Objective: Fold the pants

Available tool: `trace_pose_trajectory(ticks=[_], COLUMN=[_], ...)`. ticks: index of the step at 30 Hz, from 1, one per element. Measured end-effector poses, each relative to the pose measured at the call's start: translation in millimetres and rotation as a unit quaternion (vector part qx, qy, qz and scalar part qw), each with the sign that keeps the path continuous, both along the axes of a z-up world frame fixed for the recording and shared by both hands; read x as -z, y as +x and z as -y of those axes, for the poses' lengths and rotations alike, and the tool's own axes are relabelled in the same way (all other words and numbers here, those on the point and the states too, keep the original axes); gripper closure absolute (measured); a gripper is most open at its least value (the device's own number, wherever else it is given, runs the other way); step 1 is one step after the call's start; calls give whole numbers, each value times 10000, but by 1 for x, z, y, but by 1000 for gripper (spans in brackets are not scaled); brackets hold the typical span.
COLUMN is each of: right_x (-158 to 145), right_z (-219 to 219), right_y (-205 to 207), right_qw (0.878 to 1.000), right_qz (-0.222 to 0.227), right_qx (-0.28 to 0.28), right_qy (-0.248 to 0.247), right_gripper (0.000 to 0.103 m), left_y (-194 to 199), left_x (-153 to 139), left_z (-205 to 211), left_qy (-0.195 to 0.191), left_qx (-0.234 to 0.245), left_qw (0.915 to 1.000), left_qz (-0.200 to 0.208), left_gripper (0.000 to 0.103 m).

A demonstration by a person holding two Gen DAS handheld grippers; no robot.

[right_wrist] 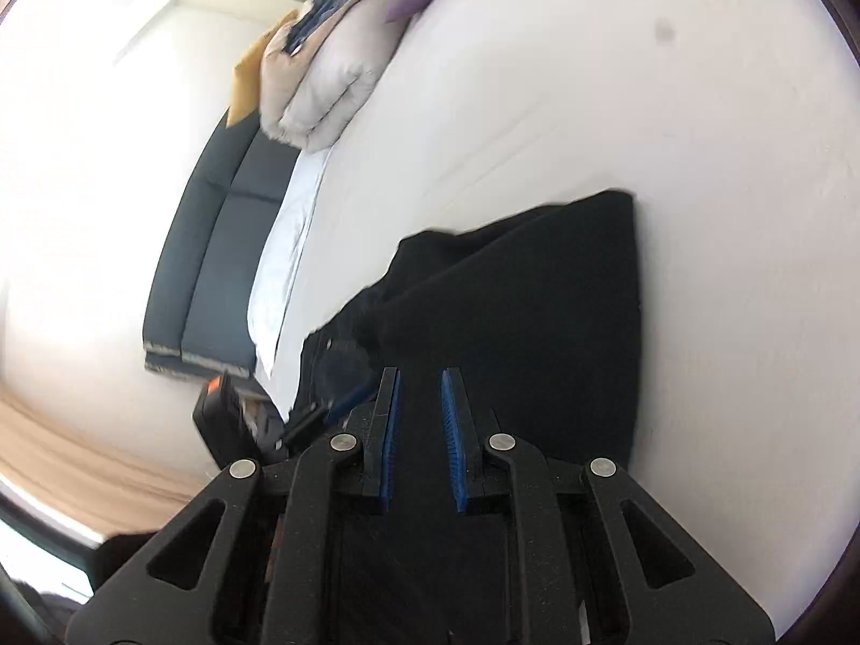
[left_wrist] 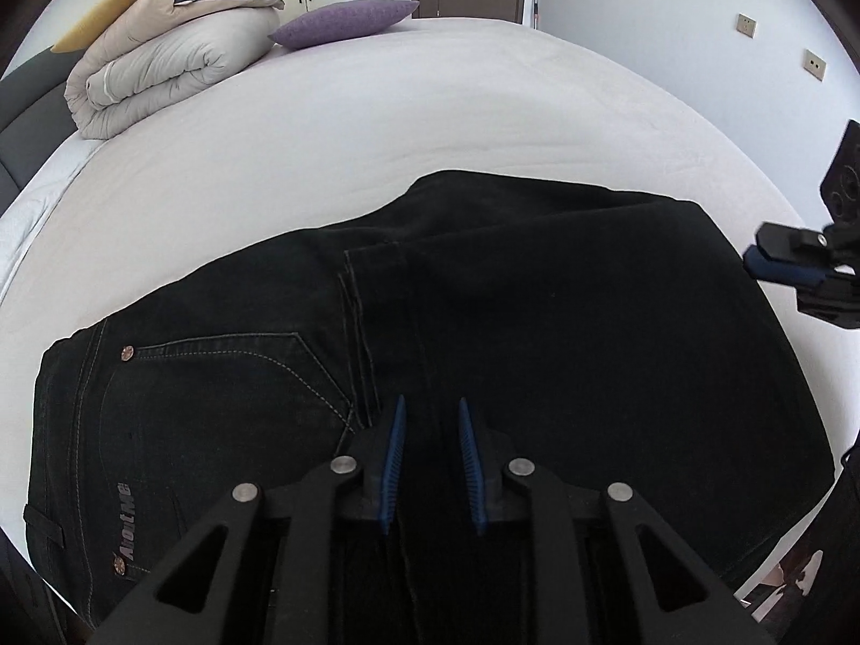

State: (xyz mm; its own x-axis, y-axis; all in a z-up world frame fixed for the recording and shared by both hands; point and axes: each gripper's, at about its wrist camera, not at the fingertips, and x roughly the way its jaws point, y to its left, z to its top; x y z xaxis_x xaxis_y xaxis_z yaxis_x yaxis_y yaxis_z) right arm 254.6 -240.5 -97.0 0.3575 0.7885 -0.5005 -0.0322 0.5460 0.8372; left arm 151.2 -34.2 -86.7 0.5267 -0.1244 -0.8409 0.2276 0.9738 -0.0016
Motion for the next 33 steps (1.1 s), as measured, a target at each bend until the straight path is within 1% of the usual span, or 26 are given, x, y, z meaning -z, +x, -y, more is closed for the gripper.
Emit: trace_pose_trajectory(ticks=[3,5,6,7,9,10,12,15,18,20,23,24,26,28,29,30,31,32,33], right_x=[20,33,46,50,64,66,65,60,56,57,63,63,60,59,62,65,68,69,68], right_z=[14,13,12,18,9,4,-2,-19,-26,-31,-31,-31,-39,-41,-43,-43,-42,-43,-44], right_y=[22,30,38,35,38,37,24,-14,-53,-74,-91,-93,-92,-93,-92,-92,-92,-92,-93], right_qw=[9993,9985,9982,9978,9980,9982,9980,9975,9958,9951,9947,9947,9957,9967,9969,9968,9967,9968,9971], right_qz=[-240,-402,-499,-590,-571,-560,-595,-646,-730,-774,-796,-798,-765,-646,-627,-667,-688,-660,-620], right_qx=[149,200,203,201,172,137,39,-223,-487,-514,-418,-388,-398,-448,-439,-399,-366,-357,-366], right_qy=[261,303,271,218,206,182,205,187,246,338,509,524,331,177,178,184,225,278,259], right_gripper=[88,88,88,89,90,90,90,90,90,90,91,91,92,95,97,103,103,103,103], left_y=[-2,-1,0,0,3,0,1,1,1,2,1,0,-3,-11,-17,-28,-40,-52,-70], left_x=[1,3,4,4,4,4,5,4,4,4,4,3,1,-5,-10,-17,-23,-28,-34], left_z=[-1,0,0,1,1,3,2,1,-1,-4,-8,-10,-19,-36,-47,-65,-83,-99,-126], left_qy=[31,37,35,38,30,27,11,-36,-112,-204,-334,-401,-664,-1147,-1376,-1621,-1839,-2059,-2388], left_qx=[-1,-11,-20,-24,-35,-37,-46,-75,-113,-165,-234,-264,-361,-569,-727,-1002,-1279,-1520,-1904], left_qw=[10000,10000,10000,10000,10000,10000,10000,10000,9999,9997,9992,9988,9971,9917,9876,9809,9730,9638,9467], left_qz=[12,13,12,11,10,12,14,19,26,35,53,65,101,148,222,383,564,750,1026], left_gripper=[81,81,81,81,81,81,81,81,81,81,81,81,81,81,75,57,46,30,20])
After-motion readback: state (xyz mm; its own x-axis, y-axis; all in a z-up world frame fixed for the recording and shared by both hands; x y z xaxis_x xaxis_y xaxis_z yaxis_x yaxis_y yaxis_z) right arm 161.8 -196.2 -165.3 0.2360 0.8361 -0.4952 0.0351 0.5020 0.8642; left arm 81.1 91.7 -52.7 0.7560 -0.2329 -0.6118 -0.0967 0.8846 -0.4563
